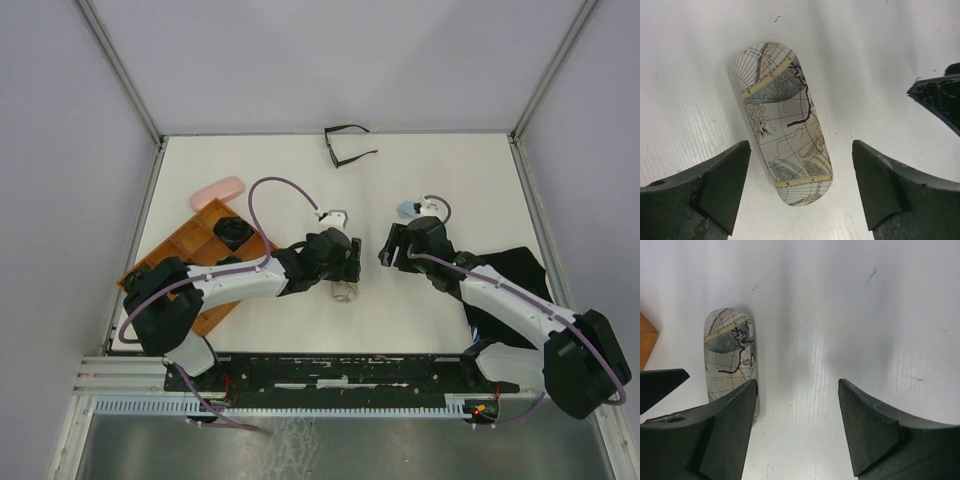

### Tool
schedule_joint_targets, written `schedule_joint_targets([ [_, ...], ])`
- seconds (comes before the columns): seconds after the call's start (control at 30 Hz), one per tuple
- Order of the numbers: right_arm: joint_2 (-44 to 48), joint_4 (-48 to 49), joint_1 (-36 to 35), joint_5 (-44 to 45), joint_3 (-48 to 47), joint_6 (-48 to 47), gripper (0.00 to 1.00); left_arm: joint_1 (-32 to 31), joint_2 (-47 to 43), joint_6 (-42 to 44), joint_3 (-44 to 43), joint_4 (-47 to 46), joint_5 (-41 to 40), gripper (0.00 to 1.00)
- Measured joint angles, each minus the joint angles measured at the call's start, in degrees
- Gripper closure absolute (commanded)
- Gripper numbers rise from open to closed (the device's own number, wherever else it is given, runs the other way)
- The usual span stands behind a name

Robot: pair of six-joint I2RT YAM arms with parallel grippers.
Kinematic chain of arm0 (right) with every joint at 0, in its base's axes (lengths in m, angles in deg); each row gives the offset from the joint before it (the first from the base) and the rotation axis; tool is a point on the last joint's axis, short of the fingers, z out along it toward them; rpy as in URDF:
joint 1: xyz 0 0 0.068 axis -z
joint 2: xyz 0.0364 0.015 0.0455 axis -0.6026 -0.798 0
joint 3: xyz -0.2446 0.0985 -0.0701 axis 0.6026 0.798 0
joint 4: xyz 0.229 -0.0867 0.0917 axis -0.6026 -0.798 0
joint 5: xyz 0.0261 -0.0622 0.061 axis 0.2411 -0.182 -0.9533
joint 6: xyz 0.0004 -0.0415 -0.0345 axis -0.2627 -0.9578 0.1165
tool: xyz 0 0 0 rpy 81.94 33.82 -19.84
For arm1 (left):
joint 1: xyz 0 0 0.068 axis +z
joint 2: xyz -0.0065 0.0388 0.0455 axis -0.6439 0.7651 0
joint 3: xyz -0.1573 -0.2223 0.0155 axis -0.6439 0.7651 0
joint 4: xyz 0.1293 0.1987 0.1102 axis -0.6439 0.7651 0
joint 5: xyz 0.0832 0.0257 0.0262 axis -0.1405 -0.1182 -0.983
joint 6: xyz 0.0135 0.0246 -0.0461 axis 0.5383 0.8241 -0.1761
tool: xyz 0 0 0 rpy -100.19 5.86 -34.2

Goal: Organize the sunglasses
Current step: Close the sunglasses case at the center of the board, then move the sunglasses case at the center of the board.

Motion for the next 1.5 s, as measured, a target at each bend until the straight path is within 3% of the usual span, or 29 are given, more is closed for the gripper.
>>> schedule_joint_targets([
  [0.1,5.90,-0.83,-0.04,3.43,2.73,1.07,0.18,-1.88,1.75,-0.02,-2.16,1.07,-2.60,0.00],
  [0.33,25.53,-3.56,-0.09,12.57,9.66,2.86,0.15,-4.63,9.05,-0.11,-7.82,5.86,-7.89,0.01],
  [0.5,33.00,-6.01,-0.09,16.98,10.23,2.58,0.16,-5.51,13.73,-0.15,-11.32,9.73,-10.45,0.02],
  [0.6,33.79,-6.99,-0.09,18.21,10.23,2.23,0.16,-5.84,15.21,-0.20,-11.89,10.91,-10.58,0.11],
  [0.73,32.72,-7.80,-0.11,18.69,10.23,2.14,0.16,-6.03,15.93,-1.07,-11.93,11.85,-10.75,0.30],
  [1.13,30.08,-8.39,-0.11,17.49,10.21,1.20,0.17,-5.16,15.89,-0.26,-13.14,14.36,-13.40,0.70],
  [1.27,30.16,-8.70,-0.09,16.00,9.99,0.11,0.17,-1.14,15.04,3.76,-14.73,13.90,-12.83,0.85],
  [1.5,30.93,-10.27,-0.11,13.55,8.72,-1.95,0.17,13.44,13.64,11.87,-18.32,10.54,-8.63,0.87],
])
